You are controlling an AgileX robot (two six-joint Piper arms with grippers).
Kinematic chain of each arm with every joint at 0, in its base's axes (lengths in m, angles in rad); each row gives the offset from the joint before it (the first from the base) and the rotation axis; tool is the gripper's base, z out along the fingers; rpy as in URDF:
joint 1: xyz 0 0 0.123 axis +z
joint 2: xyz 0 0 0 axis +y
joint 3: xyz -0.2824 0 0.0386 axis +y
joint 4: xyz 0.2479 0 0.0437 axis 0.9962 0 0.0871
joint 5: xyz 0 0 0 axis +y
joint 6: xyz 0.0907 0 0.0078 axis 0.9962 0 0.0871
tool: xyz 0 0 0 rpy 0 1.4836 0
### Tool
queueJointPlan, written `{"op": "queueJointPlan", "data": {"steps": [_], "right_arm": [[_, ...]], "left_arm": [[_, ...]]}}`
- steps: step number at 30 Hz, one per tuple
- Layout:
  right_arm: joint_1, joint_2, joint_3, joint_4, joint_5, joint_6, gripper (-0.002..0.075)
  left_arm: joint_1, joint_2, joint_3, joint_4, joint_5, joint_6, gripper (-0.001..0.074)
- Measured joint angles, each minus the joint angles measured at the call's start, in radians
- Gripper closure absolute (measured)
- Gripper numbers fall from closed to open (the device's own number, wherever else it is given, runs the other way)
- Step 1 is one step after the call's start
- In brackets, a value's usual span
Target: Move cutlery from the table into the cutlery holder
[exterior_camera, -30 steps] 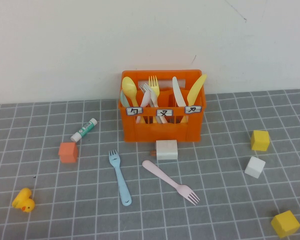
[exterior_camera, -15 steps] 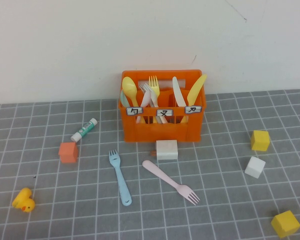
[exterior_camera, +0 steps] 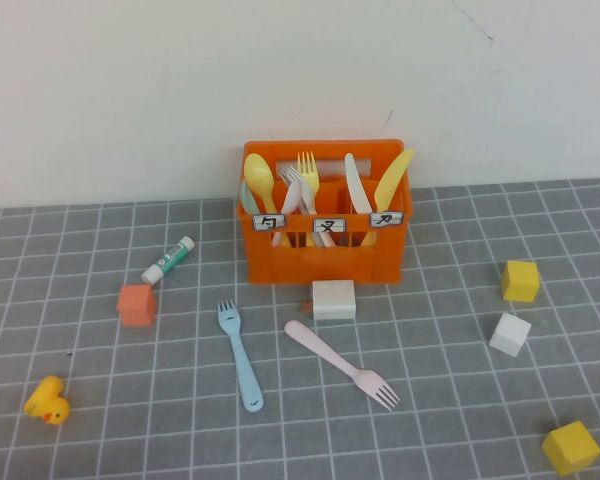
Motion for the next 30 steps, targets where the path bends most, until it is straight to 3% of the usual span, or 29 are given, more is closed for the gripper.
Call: {"op": "queueJointPlan", "data": {"steps": [13, 18, 23, 30], "right_arm": [[0.0, 0.0, 0.002, -0.008, -0.018, 0.0, 0.0727], [0.0, 0.0, 0.008, -0.01, -0.16, 0.0, 0.0727], [0.0, 0.0, 0.008, -0.01, -0.387, 0.0, 0.0727], [0.0, 0.0, 0.008, -0.008, -0.659, 0.004, 0.0727]], "left_arm": [[0.0, 0.0, 0.0, 0.002, 0.0, 0.005, 0.0736], [0.0, 0.0, 0.002, 0.028, -0.033, 0.007, 0.0736], [0.0, 0.0, 0.006, 0.034, -0.202, 0.008, 0.0736], [0.0, 0.0, 0.006, 0.055, -0.65, 0.008, 0.0736]]}}
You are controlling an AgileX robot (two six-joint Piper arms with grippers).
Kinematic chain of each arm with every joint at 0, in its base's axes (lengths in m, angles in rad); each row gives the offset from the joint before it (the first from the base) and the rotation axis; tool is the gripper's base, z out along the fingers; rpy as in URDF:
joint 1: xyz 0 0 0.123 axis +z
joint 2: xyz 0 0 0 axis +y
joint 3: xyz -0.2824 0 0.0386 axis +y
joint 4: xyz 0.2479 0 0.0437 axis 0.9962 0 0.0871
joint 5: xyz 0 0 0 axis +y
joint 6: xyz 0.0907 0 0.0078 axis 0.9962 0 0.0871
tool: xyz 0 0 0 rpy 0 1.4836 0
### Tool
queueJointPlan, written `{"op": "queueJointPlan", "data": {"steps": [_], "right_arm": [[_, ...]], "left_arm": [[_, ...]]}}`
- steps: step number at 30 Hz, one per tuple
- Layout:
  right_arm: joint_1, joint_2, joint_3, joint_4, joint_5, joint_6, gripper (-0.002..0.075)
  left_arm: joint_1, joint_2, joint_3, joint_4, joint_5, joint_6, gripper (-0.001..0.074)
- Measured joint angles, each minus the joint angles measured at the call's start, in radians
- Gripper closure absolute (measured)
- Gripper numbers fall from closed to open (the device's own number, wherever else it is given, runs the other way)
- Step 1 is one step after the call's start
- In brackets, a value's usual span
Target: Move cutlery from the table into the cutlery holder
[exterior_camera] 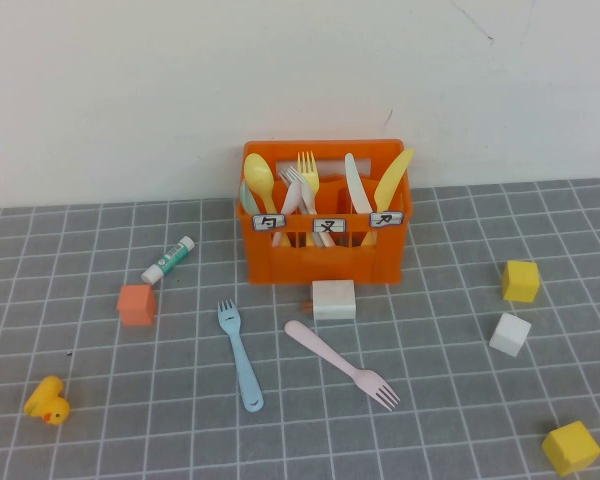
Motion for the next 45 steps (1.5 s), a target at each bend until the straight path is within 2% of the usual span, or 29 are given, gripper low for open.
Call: {"op": "queueJointPlan", "data": {"steps": [7, 15, 21, 24, 32, 36, 41, 45], "right_arm": [[0.0, 0.0, 0.0, 0.014, -0.146, 0.075, 0.0727], [0.0, 0.0, 0.0, 0.014, -0.332, 0.097, 0.0727], [0.0, 0.0, -0.106, -0.003, -0.259, 0.099, 0.0727], [0.0, 0.0, -0.196, -0.005, -0.183, 0.099, 0.0727], [0.0, 0.002, -0.452, -0.032, 0.142, 0.099, 0.0727], [0.0, 0.067, -0.546, -0.042, 0.294, 0.099, 0.0727], [0.0, 0.185, -0.596, -0.05, 0.515, 0.081, 0.0727], [0.0, 0.297, -0.602, -0.009, 0.765, 0.054, 0.0727]], "left_arm": [[0.0, 0.0, 0.0, 0.02, -0.327, 0.0, 0.0736], [0.0, 0.0, 0.0, 0.014, -0.466, 0.009, 0.0736], [0.0, -0.004, -0.087, -0.15, -0.458, -0.014, 0.0736], [0.0, -0.004, -0.209, -0.204, -0.372, -0.019, 0.0736], [0.0, -0.002, -0.45, -0.193, 0.032, 0.038, 0.0736], [0.0, 0.051, -0.501, -0.181, 0.259, 0.046, 0.0736], [0.0, 0.168, -0.519, -0.203, 0.653, 0.046, 0.0736], [0.0, 0.241, -0.486, -0.323, 0.801, 0.043, 0.0736]]}}
